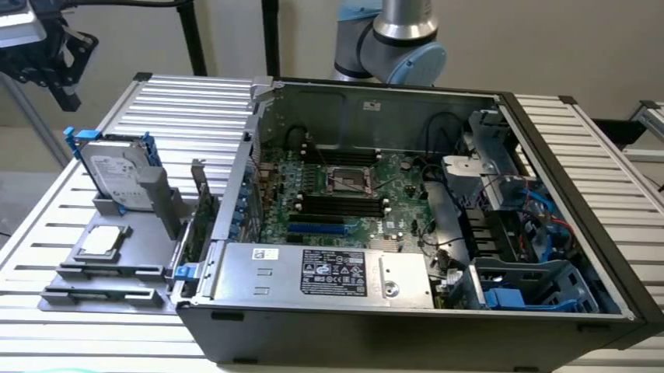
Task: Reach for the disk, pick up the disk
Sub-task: 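Pick up the disk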
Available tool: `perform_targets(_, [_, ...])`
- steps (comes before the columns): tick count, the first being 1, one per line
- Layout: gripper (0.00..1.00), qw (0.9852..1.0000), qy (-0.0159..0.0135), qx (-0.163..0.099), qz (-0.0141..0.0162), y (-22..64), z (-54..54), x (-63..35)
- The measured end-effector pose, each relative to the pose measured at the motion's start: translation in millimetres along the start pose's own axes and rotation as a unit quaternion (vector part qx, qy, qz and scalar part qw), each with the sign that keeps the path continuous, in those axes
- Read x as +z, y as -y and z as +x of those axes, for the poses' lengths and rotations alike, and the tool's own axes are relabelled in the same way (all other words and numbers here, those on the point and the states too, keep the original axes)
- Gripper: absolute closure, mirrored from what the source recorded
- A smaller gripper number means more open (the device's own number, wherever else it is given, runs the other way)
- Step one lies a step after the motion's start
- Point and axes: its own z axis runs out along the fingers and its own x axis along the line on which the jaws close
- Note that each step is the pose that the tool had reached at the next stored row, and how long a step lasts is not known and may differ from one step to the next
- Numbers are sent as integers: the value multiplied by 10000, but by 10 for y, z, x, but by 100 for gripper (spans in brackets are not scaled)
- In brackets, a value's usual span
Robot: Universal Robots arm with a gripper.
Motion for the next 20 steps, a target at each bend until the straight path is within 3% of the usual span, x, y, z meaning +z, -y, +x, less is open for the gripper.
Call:
perform_targets(5, [89, 9990, -17, -449, -1, 0, 0, 0])
perform_targets(10, [89, 9959, -34, -900, -3, 0, 0, 0])
perform_targets(14, [89, 9920, -47, -1264, -4, 1, 0, 0])
perform_targets(20, [89, 9836, -67, -1804, -5, 0, 0, 1])
